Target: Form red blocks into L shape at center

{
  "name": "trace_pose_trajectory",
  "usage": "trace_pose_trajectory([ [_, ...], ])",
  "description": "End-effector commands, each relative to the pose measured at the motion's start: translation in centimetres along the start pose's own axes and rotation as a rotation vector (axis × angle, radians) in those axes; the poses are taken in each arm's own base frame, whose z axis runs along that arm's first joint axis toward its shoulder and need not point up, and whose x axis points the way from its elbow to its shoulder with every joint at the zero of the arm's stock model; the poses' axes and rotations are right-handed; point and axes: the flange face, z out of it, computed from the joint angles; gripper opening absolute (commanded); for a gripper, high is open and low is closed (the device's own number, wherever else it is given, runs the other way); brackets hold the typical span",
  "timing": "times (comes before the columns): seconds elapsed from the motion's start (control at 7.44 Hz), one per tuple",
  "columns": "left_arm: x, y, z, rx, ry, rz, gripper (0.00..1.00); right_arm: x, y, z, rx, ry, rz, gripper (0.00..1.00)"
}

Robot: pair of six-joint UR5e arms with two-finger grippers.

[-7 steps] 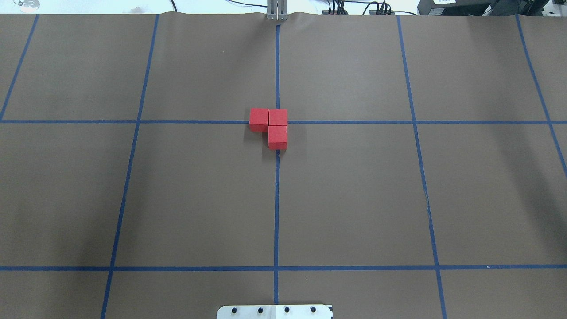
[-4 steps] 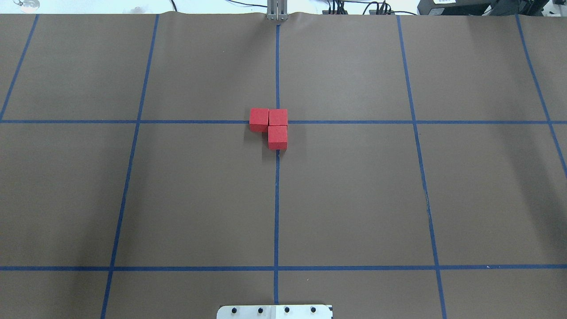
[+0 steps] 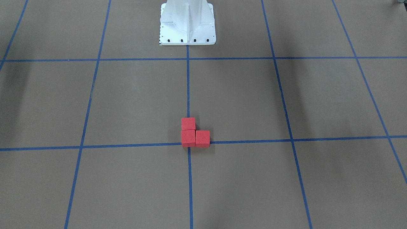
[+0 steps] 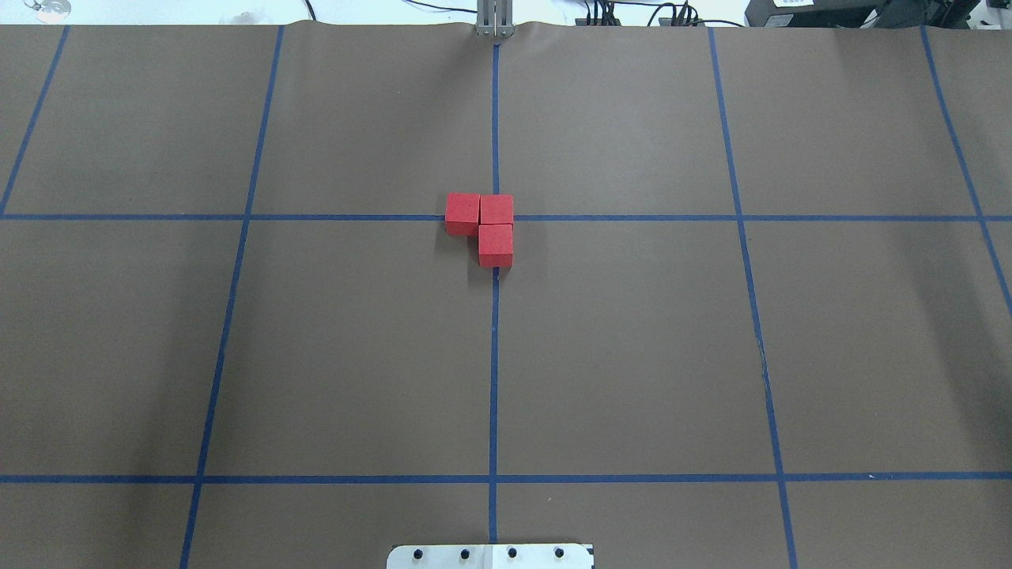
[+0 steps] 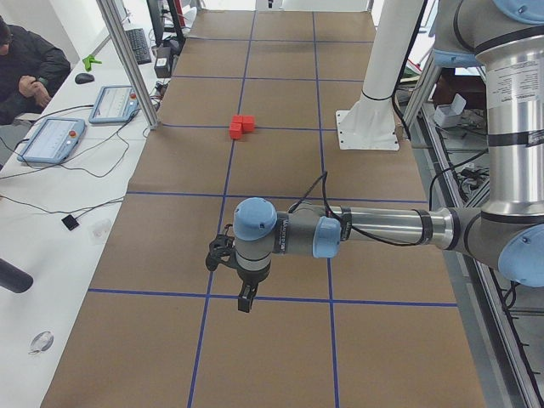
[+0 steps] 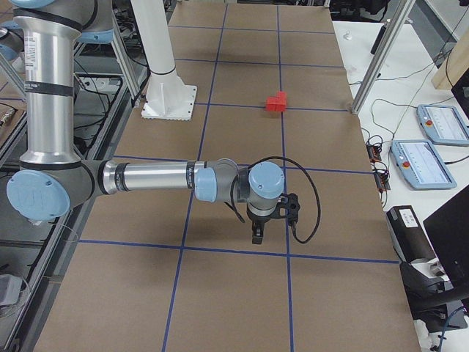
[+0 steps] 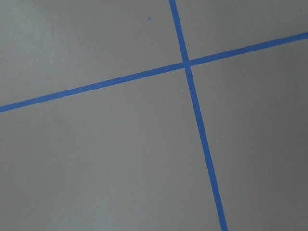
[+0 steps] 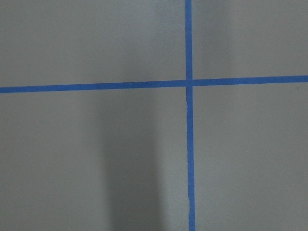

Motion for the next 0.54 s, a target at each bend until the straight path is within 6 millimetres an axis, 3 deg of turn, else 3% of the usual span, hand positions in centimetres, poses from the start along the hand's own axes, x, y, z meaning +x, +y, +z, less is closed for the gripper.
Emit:
trace_pose_trajectory([
  [0.0,0.15,-0.42,-0.25,0.006,-0.001,-0.034,1.0,0.12,0.08,0.06,-0.001,0.002,0.002,0.99],
  [0.4,-0.01,-0.28,-0.04,0.002,0.0,-0.037,1.0,0.01,0.01,-0.03,0.001,0.002,0.0,0.99],
])
